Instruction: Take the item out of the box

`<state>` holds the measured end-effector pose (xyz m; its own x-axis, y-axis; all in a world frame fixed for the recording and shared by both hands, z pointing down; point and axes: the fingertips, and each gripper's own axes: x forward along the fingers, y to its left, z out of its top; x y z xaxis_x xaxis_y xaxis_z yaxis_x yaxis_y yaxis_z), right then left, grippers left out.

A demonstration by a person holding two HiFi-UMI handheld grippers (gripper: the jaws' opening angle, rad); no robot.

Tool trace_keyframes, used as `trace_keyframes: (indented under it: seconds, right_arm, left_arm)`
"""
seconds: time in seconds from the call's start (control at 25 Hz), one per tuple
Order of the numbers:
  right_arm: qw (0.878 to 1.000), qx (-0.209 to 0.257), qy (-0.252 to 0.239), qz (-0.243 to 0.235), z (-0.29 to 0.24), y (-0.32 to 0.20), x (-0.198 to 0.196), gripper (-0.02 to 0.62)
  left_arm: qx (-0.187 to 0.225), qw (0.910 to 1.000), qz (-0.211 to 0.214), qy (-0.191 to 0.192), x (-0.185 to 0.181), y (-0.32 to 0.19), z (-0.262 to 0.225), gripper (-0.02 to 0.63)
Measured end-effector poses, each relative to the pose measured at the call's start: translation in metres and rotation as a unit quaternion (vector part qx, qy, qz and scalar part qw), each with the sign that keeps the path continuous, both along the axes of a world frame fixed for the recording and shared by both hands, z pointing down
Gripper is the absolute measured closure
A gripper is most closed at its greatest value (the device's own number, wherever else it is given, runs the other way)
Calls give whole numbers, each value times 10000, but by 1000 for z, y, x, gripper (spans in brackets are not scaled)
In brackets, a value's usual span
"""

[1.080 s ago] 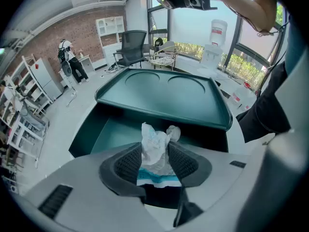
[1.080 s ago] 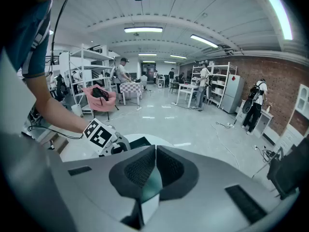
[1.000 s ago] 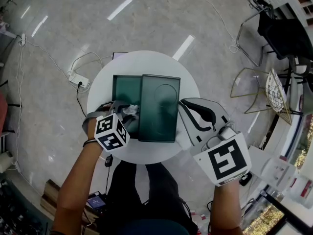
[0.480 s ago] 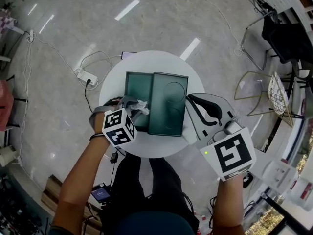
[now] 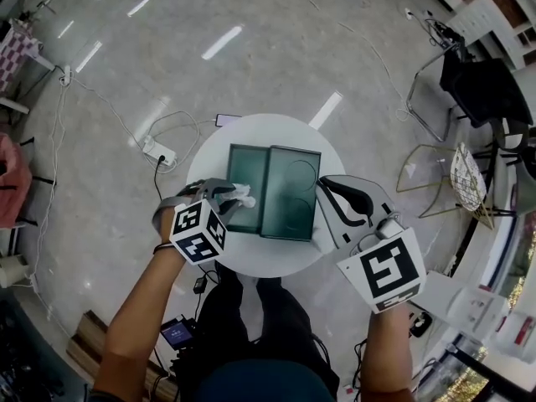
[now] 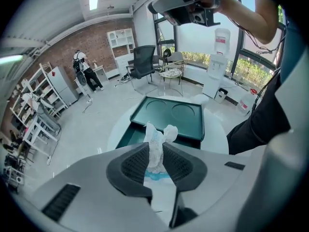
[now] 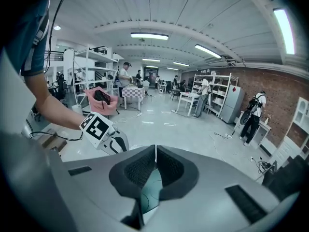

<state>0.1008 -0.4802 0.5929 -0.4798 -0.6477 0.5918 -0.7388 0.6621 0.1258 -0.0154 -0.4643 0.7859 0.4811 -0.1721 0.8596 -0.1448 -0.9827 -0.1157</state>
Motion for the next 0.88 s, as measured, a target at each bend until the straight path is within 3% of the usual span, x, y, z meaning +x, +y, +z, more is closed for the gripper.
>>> trace_keyframes:
  seconds: [0.28, 0.56, 0.88]
  right_arm:
    - [9998, 198, 17, -21, -61, 27, -16, 555]
    - [9994, 327, -11, 84, -130, 55, -14, 557]
    - [9990, 414, -115, 84, -180, 83, -22, 557]
  left_arm:
    - [298, 9975, -379, 522, -22, 14, -101, 508]
    - [597, 9895, -690, 1121, -29, 36, -214, 509]
    - [776, 9788, -936, 1649, -40, 63, -298, 509]
